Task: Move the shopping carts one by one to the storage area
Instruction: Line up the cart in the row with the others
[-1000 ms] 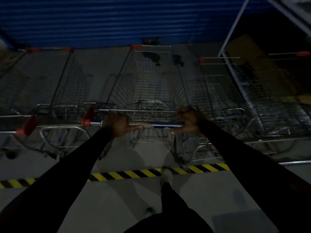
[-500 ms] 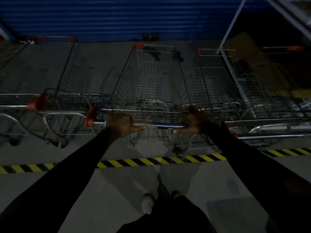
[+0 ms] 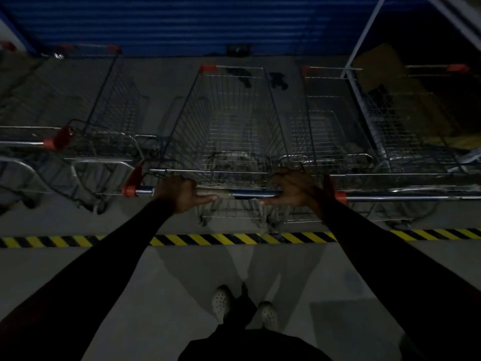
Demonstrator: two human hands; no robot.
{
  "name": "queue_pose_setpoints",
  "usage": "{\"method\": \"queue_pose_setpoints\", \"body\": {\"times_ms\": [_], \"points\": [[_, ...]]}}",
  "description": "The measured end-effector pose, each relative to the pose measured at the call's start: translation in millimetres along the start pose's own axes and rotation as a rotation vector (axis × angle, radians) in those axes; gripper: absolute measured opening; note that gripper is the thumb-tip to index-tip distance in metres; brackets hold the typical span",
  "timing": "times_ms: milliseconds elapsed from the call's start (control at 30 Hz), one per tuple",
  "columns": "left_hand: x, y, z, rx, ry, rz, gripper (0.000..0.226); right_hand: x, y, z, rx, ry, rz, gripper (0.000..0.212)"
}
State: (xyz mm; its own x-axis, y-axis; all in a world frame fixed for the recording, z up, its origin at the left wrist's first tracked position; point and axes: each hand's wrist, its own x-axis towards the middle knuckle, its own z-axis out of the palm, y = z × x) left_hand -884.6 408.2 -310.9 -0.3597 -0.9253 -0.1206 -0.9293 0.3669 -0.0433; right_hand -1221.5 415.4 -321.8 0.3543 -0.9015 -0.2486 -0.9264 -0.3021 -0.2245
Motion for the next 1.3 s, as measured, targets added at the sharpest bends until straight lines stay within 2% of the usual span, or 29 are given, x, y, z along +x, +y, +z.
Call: {"method": "queue_pose_setpoints", "body": {"times_ms": [100,233,400,500,633,767,833,1000,1300], "points": [[-9,6,0,0.023,0.004,-0.02,0.084,-6,2,3,-0.016,0.034,-0.018,0.109],[-18,13,0,0.025,-0.014,-0.042,0.089,-13,3,9,0.005,-0.017,-0.017,0.11],[-28,18,-1,0.022,-0.013,-0.025,0.108,-22,1,13,0.006,-0.012,-0.023,0.107],[-31,19,2,-0.005,-0.024,-0.045,0.105,-27,-1,12,0.0,-0.016,-0.03,0.103],[-34,21,5,-0.007,-0.022,-0.063,0.103,-31,1,18,0.008,0.012,-0.01,0.108],[-38,24,4,-0.011,-0.025,-0.06,0.112,-34,-1,17,0.023,0.024,-0.046,0.088],[-39,25,3,-0.018,-0.03,-0.069,0.109,-34,1,18,0.009,0.022,-0.057,0.079],[-41,28,0,-0.009,-0.03,-0.08,0.093,-31,5,23,-0.011,0.044,-0.028,0.095],[-40,26,3,-0.038,-0.012,-0.053,0.103,-33,2,17,0.004,0.013,-0.018,0.107]]}}
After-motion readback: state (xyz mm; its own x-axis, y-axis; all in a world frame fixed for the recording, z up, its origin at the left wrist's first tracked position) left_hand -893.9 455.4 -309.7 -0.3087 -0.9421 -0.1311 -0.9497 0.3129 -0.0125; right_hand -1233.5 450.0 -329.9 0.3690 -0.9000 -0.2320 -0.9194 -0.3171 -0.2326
